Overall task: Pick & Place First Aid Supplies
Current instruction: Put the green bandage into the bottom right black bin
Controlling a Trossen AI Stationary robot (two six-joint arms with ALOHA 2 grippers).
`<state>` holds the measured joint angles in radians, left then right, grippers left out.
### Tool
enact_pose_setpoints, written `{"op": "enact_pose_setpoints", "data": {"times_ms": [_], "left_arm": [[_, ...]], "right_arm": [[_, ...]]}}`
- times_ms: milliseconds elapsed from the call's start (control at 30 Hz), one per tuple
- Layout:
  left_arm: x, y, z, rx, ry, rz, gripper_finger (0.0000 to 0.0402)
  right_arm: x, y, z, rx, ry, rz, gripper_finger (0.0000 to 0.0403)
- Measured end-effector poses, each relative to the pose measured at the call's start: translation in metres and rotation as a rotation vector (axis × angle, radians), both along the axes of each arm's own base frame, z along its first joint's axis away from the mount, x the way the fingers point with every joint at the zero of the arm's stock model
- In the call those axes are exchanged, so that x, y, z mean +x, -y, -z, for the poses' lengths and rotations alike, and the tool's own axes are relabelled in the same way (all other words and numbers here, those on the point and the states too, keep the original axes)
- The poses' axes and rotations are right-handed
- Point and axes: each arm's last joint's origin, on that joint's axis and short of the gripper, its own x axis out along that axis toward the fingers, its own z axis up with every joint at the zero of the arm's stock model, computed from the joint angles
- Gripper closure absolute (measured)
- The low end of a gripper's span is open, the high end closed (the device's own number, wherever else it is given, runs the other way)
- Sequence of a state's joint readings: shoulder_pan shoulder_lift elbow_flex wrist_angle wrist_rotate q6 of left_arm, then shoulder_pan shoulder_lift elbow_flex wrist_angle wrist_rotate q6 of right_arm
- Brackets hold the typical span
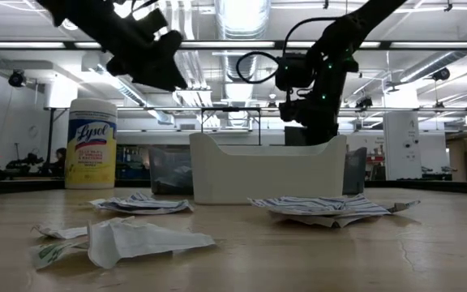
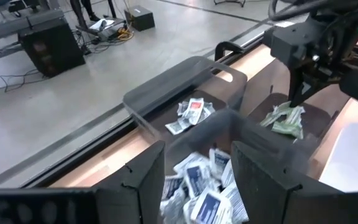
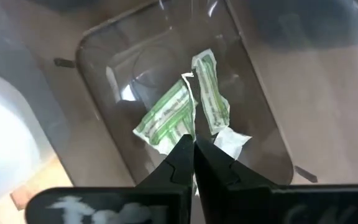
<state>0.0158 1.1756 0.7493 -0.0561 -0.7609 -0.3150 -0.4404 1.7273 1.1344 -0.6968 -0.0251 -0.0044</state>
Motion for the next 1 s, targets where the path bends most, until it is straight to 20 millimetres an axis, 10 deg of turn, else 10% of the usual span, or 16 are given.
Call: {"op": "enact_pose_setpoints", "data": {"times_ms": [1000], "left_arm": [[-0.028,0.000,0.039,0.031,0.009,0.014,0.0218]], "right_arm": [[-0.002,0.014,0.013,-0.013,-0.016,-0.034,0.0348]]}}
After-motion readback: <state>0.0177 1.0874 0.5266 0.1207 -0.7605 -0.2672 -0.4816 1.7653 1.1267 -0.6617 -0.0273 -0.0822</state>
